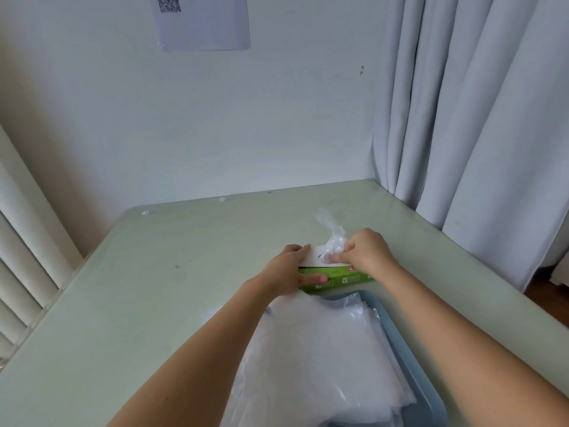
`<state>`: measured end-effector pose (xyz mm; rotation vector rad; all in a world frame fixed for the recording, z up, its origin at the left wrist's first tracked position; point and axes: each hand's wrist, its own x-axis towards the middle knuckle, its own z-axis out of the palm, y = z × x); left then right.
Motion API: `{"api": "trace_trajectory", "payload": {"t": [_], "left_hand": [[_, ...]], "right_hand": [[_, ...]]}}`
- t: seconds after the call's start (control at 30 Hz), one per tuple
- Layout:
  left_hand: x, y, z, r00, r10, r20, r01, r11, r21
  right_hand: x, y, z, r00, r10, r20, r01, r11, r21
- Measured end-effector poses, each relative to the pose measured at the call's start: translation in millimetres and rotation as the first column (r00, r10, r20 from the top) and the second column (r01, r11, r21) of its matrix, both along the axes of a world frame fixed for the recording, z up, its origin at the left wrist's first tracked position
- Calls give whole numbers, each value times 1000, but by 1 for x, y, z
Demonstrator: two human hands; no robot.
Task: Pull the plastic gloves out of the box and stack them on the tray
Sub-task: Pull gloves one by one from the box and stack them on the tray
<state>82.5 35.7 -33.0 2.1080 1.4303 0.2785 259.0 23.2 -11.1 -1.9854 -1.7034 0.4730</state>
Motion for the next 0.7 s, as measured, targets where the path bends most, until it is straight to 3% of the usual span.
{"api": "trace_trajectory", "payload": {"t": [0.13, 0.27, 0.4, 0.53, 0.6, 0.7], "left_hand": [[-1, 1, 0, 1000, 1, 3, -1, 1000, -2], [0, 0, -1, 1000, -1, 9, 2, 1000, -6], [-1, 0, -1, 1000, -5, 7, 5, 1000, 2], [-1, 0, -1, 1000, -8, 8, 8, 1000, 5], [-1, 0, -1, 1000, -9, 3, 9, 1000, 7], [0, 1, -1, 1000, -8, 1, 8, 1000, 8]], "right_hand": [[8, -2, 3, 999, 13, 46, -14, 999, 30], [14, 0, -5, 999, 22, -24, -20, 998, 63], [18, 3, -4, 990, 25, -137, -16, 998, 63], [29, 8, 4, 937, 11, -348, 21, 996, 90], [31, 7, 7, 941, 32, -337, 5, 994, 107], [24, 2, 7, 978, 55, -203, -40, 996, 77]]}}
